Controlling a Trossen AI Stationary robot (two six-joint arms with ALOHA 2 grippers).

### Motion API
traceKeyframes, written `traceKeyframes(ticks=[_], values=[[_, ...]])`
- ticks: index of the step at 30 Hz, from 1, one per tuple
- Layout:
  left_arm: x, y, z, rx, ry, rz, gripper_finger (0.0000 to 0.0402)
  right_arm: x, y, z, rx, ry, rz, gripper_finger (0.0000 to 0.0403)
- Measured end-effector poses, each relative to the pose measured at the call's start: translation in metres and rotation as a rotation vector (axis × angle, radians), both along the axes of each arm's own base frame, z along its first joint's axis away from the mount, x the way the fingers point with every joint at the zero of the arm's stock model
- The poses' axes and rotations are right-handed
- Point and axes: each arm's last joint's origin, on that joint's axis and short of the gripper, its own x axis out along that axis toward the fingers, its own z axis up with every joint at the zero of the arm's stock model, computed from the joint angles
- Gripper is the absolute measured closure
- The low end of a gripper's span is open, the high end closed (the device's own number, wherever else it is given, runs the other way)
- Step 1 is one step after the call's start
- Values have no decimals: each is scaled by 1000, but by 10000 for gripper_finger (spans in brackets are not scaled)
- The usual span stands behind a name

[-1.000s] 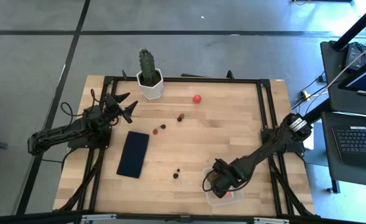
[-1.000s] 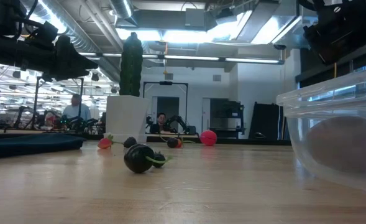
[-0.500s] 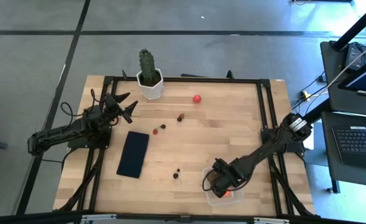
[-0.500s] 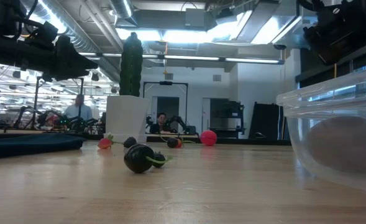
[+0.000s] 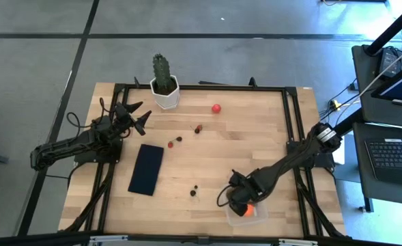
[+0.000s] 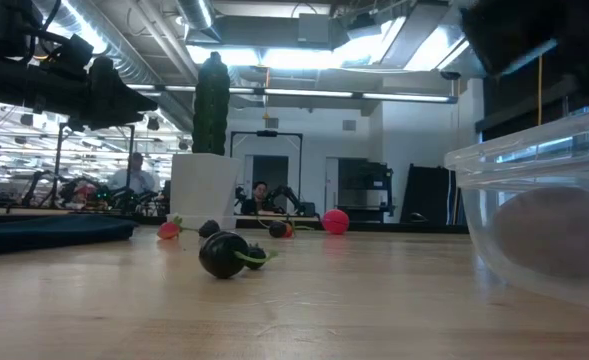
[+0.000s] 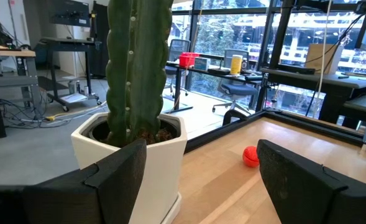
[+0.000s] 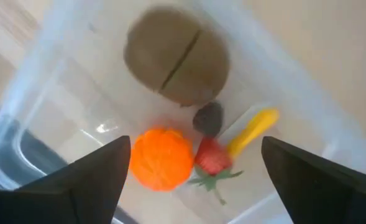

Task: Pick and placing Produce into tupperware
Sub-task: Put the top strawberry into the transparent bin

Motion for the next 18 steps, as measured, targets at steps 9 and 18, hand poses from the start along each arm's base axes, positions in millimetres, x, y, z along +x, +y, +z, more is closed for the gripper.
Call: traceKeyframes(ticks=[9, 18], values=[[0, 0, 0, -1, -1, -1, 104, 26, -45, 58, -437, -147, 186, 40], [0, 0, 0, -2, -2, -1, 104, 62, -132, 79, -560, -133, 427, 40]])
